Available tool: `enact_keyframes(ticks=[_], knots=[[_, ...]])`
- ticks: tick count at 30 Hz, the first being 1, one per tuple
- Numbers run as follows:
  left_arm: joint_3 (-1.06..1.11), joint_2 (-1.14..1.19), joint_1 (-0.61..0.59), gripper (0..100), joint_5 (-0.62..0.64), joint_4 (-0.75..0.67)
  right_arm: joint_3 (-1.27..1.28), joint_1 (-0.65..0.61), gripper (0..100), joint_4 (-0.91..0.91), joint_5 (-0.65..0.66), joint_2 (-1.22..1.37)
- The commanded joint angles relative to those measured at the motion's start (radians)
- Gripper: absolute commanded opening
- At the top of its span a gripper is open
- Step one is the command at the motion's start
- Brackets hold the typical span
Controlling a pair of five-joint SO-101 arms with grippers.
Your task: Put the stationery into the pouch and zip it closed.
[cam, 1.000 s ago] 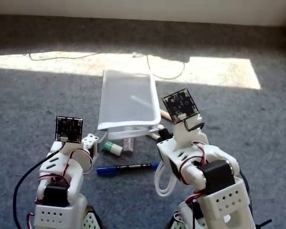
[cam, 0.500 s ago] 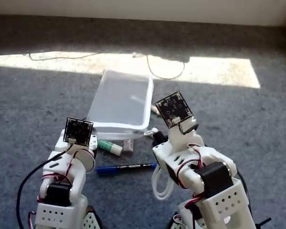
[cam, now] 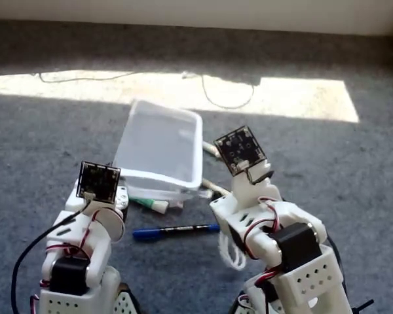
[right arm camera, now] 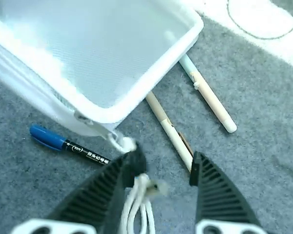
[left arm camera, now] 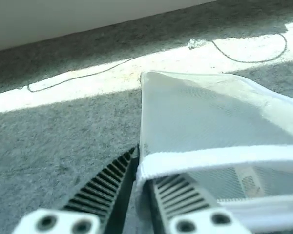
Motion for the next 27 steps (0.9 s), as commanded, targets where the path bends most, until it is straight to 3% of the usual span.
enact_keyframes(ticks=[1, 7, 15, 27], knots=[[-0.107, -0.012, 0.012, 1, -0.002, 0.055, -0.085, -0.004, 19.4, -0.001, 0.005, -0.019], [-0.160, -0.012, 0.010, 1, -0.002, 0.112, -0.084, 0.001, 19.4, -0.001, 0.008, -0.019], [-0.229, -0.010, 0.010, 1, 0.037, 0.187, -0.065, 0.131, 19.4, -0.111, 0.006, -0.012], [-0.321, 0.002, 0.010, 1, 0.038, 0.262, -0.041, 0.134, 19.4, -0.139, 0.005, -0.012]])
